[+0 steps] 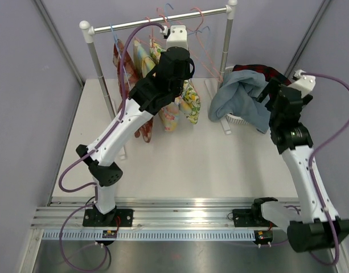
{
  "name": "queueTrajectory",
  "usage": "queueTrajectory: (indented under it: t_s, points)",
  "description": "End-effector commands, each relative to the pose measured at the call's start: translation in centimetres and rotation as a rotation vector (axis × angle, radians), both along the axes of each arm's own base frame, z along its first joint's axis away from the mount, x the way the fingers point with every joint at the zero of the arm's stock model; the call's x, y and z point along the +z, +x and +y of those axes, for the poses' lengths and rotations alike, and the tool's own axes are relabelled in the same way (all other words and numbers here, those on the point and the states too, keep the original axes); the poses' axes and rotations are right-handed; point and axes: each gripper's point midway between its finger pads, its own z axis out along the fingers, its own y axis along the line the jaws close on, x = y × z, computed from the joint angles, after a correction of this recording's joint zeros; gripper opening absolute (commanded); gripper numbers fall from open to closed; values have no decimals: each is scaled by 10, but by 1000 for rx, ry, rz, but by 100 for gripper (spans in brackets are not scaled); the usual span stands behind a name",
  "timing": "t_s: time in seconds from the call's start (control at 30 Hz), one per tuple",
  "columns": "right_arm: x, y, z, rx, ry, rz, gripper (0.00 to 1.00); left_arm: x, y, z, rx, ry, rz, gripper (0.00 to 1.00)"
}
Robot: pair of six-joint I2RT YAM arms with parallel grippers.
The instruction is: Remove the skirt from the hanger
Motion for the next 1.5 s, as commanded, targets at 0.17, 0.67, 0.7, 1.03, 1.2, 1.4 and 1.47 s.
queueTrajectory:
  t_s: [0.17,0.67,0.7,1.03,1.2,1.4,1.47]
  points:
    - [-30,-47,36,188,150,-6,99,18,39,2,11,-109,-79,0]
    - [-37,-50,49,259,172,13,99,-23,85,-38,-123,-199,-36,0]
    - [-38,-50,49,257,172,19,100,-26,82,-38,-129,-200,-19,1]
    - [-33,-61,50,266,187,10,100,-18,23,-32,-168,-173,15,33]
    - [-33,-72,45,243,184,11,99,34,-33,-29,-217,-178,-50,83]
    - [-34,-88,43,238,187,24,99,52,-71,23,-161,-196,-57,86]
    - [-33,-92,43,242,191,20,100,49,-75,40,-121,-169,-56,86]
